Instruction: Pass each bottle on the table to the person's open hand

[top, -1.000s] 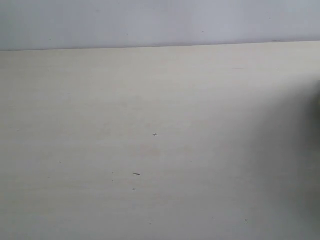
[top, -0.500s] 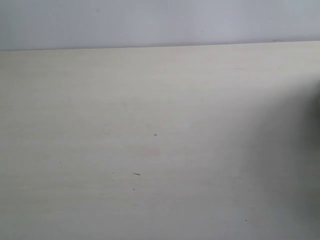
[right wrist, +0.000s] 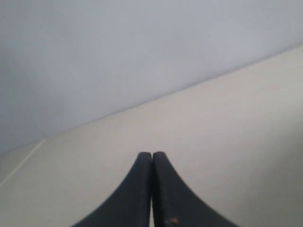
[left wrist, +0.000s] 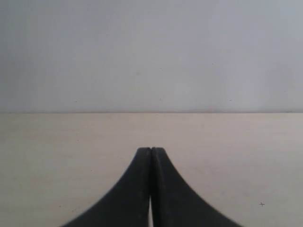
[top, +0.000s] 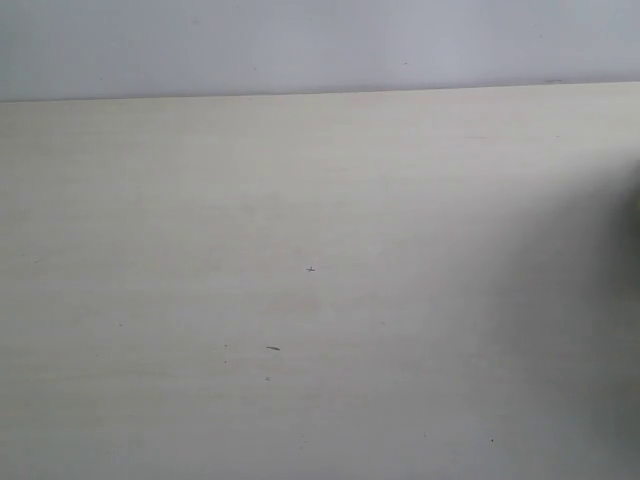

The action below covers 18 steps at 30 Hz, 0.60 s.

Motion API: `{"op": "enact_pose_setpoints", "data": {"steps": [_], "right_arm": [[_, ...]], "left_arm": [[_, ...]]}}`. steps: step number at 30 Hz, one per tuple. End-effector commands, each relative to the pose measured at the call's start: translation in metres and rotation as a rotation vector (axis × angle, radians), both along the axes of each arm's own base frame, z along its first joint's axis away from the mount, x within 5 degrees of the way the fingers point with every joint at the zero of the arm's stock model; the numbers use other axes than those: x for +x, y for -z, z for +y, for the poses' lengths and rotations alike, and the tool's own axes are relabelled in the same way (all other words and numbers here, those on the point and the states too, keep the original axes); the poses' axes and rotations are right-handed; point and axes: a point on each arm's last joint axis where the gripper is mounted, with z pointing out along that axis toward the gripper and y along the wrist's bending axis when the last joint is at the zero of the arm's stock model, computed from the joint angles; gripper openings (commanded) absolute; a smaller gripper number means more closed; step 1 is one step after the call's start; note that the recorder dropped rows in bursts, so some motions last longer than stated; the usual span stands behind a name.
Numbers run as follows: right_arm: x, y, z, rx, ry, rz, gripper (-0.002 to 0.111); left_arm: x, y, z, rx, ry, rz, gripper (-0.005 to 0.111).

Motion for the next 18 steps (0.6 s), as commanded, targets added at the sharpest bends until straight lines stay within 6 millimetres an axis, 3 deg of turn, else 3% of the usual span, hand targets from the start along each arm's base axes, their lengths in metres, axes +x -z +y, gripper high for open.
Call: {"op": "enact_pose_setpoints", "data": {"steps": [1, 4, 7, 18], "right_arm": [[0.005, -0.009, -0.013, -0.237, 0.187, -0.187, 0.001], [0.006, -0.008, -0.017, -0.339, 0.252, -0.205, 0.001], [0.009, 0.006, -0.021, -0.428, 0.298, -0.202, 0.001], [0.011, 0.01, -0.023, -0.462, 0.333, -0.235, 0.001]], "left_arm": [[0.0, 0.0, 0.0, 0.008, -0.001, -0.007, 0.0], [0.0, 0.001, 0.0, 0.008, -0.002, -0.005, 0.0], [0.0, 0.001, 0.0, 0.008, -0.002, -0.005, 0.0], [0.0, 0.001, 0.0, 0.008, -0.002, -0.005, 0.0]]}}
